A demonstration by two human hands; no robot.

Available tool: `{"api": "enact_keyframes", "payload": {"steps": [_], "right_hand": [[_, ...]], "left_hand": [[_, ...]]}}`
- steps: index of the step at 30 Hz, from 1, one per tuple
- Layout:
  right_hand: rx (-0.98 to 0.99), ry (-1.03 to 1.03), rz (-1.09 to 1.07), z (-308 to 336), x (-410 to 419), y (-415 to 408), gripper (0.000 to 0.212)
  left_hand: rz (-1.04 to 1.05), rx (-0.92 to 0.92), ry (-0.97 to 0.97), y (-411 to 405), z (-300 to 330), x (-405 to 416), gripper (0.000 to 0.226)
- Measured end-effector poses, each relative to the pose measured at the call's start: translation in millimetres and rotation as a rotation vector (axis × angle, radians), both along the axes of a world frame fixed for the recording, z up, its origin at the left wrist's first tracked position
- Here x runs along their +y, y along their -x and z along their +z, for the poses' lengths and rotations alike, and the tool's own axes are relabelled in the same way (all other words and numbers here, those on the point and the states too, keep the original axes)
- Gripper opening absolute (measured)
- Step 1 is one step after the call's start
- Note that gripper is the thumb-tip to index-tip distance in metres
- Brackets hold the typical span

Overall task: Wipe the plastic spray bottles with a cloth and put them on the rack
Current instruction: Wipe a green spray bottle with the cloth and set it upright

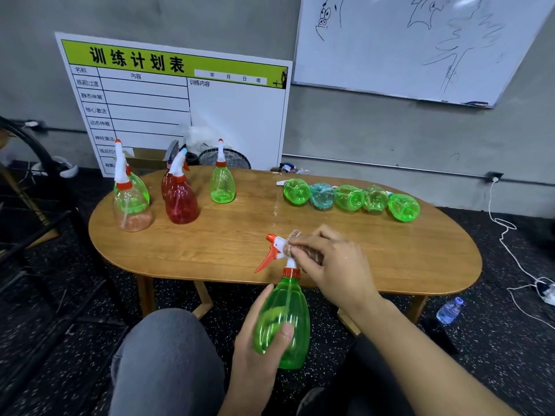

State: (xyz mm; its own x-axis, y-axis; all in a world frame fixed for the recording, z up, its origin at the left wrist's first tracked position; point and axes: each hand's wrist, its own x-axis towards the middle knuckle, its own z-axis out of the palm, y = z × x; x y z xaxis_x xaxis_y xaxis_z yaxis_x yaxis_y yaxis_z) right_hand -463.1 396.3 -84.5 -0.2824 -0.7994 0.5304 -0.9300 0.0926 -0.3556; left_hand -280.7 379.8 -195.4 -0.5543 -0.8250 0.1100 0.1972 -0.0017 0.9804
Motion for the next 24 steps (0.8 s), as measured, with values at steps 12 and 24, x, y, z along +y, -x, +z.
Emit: {"api": "enact_keyframes", "payload": {"steps": [12, 24], "right_hand": [[-0.001, -0.018, -0.006, 0.5, -11.3, -14.7, 0.036], [0.052, -0.007, 0.009, 4.2, -10.7, -7.6, 0.039]], "left_hand": [[-0.014, 0.004, 0.012, -0.7, -0.9, 0.9, 0.088], [-0.01, 0.013, 0.022, 1.3, -1.1, 1.5, 0.088]]}}
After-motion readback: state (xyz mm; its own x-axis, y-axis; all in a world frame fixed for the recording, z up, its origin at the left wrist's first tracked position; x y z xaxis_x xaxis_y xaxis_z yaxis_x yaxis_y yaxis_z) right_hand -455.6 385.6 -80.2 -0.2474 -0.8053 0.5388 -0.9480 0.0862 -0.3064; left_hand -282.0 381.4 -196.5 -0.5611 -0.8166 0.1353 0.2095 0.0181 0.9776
